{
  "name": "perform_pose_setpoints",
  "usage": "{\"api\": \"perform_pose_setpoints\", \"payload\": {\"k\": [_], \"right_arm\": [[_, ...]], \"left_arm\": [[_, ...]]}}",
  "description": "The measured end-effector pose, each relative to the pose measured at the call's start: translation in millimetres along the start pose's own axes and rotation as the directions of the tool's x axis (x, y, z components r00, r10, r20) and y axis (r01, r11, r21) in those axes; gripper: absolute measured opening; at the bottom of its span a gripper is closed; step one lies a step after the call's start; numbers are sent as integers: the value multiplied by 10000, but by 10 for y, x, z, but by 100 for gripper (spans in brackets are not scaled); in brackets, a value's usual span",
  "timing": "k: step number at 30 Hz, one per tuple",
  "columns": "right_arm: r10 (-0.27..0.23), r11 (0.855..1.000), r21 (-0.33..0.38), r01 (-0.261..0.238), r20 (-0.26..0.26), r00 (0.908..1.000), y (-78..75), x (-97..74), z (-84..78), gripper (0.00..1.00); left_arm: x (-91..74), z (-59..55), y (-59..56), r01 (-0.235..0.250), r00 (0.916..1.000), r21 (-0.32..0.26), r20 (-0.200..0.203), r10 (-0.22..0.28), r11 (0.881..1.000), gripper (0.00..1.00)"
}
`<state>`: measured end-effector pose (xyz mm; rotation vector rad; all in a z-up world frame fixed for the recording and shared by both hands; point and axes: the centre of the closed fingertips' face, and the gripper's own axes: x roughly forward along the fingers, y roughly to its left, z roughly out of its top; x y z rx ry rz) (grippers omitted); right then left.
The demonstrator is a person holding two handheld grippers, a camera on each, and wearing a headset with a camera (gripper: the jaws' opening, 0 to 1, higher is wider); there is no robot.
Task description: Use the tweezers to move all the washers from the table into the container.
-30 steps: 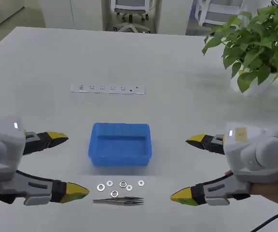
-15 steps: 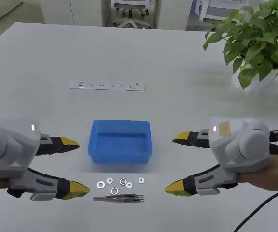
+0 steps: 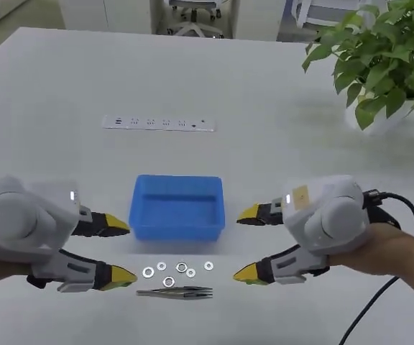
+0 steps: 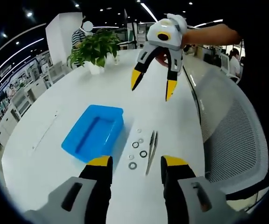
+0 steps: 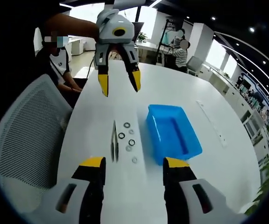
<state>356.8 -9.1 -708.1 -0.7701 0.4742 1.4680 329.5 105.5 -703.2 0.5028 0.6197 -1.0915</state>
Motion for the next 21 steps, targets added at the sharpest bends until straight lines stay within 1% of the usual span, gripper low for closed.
{"api": "perform_pose_setpoints", "payload": {"k": [5,11,13,15,17,21], "right_arm": [[342,9991,-232,-344,-114,9994,57,105,6,45],[832,9959,-326,-839,-230,9963,155,234,4,37],[989,9941,-415,-1001,-295,9947,192,284,5,35],[1126,9918,-552,-1149,-428,9927,219,333,-4,32],[1254,9896,-641,-1289,-548,9906,240,378,-17,30],[1448,9861,-722,-1497,-693,9870,280,457,-35,29]], "left_arm": [[75,-42,-13,209,9995,303,-249,-201,9993,41],[166,-111,-60,532,9966,613,-665,-491,9967,36],[193,-144,-83,668,9946,644,-836,-613,9957,34],[224,-218,-95,819,9916,782,-1069,-733,9936,32],[251,-253,-107,911,9892,903,-1232,-796,9917,31],[299,-292,-122,1064,9854,982,-1435,-918,9895,28]]}}
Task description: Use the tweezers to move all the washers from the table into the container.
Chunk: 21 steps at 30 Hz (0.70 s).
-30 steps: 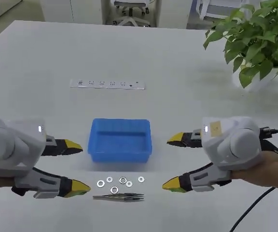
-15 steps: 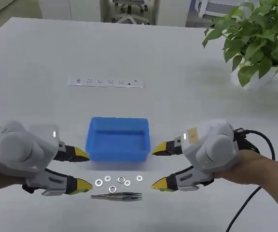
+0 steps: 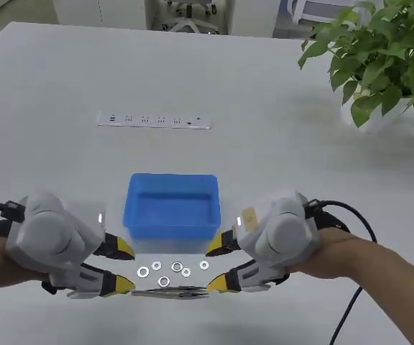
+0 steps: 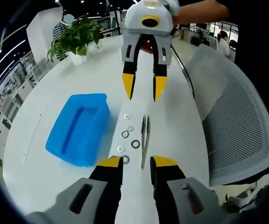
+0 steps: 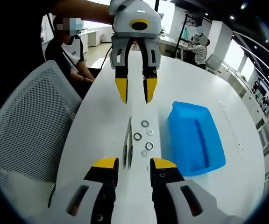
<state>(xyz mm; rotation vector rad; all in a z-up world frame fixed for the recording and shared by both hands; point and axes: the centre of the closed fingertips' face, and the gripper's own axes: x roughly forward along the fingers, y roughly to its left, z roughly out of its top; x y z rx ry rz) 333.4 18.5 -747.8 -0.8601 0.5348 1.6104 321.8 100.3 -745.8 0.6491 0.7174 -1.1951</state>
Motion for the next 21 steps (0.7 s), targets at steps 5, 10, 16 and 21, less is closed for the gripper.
{"api": "perform_pose_setpoints", "payload": {"k": [5,10,16,21], "right_arm": [[278,9996,-61,-279,-163,9995,46,110,-20,26],[446,9990,32,-445,-295,9986,65,211,-61,23],[555,9984,115,-551,-466,9974,80,301,-117,21],[602,9979,262,-586,-662,9960,76,368,-168,17]], "left_arm": [[81,-34,-13,202,9997,117,-169,-200,9997,25],[154,-66,-44,431,9986,227,-325,-423,9988,22],[251,-128,-30,539,9973,215,-505,-527,9983,19],[316,-176,-41,728,9949,195,-708,-713,9972,16]]}}
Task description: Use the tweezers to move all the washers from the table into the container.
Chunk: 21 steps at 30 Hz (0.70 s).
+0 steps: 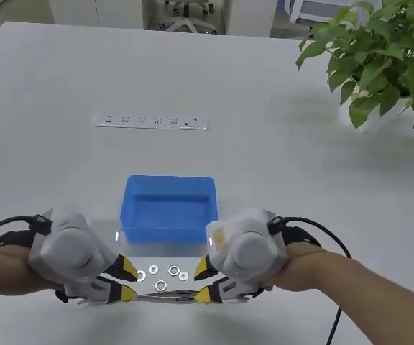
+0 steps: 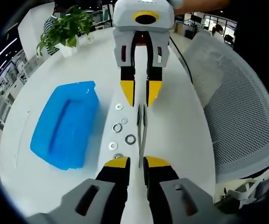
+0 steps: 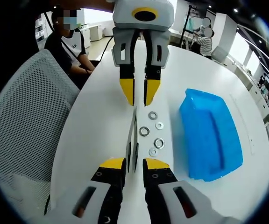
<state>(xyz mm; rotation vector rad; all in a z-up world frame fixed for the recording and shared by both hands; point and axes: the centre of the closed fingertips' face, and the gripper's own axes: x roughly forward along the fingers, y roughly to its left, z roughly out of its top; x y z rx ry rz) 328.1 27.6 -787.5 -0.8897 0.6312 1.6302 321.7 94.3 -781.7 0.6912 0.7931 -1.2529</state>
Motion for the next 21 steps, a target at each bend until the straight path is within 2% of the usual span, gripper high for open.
{"api": "perform_pose_setpoints", "payload": {"k": [6,17,21], "right_arm": [[72,9999,155,-72,-20,10000,-17,63,12,16],[295,9995,98,-289,-711,9970,27,186,-119,13],[176,9997,172,-166,-610,9980,4,169,-110,11]], "left_arm": [[73,-64,-15,171,9994,115,-304,-168,9998,14],[141,-168,-50,364,9957,359,-869,-332,9987,9],[167,-190,-56,413,9947,353,-954,-378,9985,6]]}}
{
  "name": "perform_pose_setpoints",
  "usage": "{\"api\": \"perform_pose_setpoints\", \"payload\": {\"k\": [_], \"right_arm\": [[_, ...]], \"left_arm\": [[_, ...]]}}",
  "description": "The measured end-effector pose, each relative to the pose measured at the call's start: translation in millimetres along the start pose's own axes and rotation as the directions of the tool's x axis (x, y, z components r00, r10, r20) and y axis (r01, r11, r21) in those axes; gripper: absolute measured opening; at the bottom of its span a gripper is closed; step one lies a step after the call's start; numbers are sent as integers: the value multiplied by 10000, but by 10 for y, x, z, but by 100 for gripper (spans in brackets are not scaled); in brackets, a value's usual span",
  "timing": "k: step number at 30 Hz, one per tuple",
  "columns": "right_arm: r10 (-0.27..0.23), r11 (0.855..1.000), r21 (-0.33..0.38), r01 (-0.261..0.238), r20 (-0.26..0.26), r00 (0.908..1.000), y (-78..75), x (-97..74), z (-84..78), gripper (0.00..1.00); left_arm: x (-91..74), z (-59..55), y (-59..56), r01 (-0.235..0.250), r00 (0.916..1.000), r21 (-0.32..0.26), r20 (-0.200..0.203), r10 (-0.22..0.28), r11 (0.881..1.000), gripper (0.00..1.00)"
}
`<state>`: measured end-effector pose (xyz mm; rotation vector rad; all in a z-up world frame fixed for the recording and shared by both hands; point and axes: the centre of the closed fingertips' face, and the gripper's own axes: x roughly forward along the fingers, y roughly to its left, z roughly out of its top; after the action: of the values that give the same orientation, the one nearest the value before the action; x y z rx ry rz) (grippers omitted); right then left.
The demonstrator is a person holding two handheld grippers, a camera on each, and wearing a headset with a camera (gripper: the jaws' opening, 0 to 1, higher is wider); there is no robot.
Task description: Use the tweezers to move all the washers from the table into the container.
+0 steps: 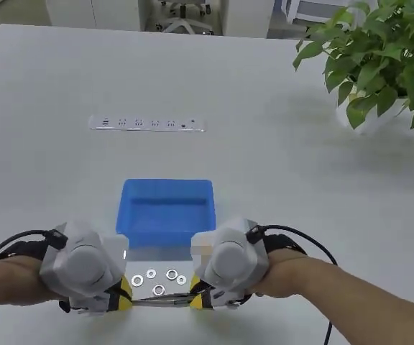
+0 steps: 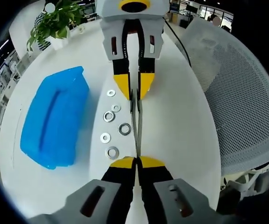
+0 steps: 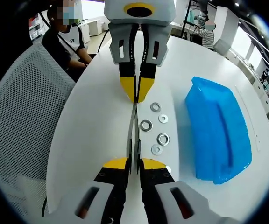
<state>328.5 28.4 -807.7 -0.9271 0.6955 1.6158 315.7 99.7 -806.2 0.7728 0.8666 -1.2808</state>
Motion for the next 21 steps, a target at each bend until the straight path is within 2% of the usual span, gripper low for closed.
{"api": "perform_pose_setpoints", "payload": {"k": [14,21], "right_arm": [[-119,9998,162,117,112,9999,4,-6,7,11],[-140,9997,199,139,91,9999,19,-6,14,12]], "left_arm": [[-4,-4,-1,3,10000,-116,86,-2,9999,6],[-92,45,-16,-42,9994,-162,331,48,9999,5]]}}
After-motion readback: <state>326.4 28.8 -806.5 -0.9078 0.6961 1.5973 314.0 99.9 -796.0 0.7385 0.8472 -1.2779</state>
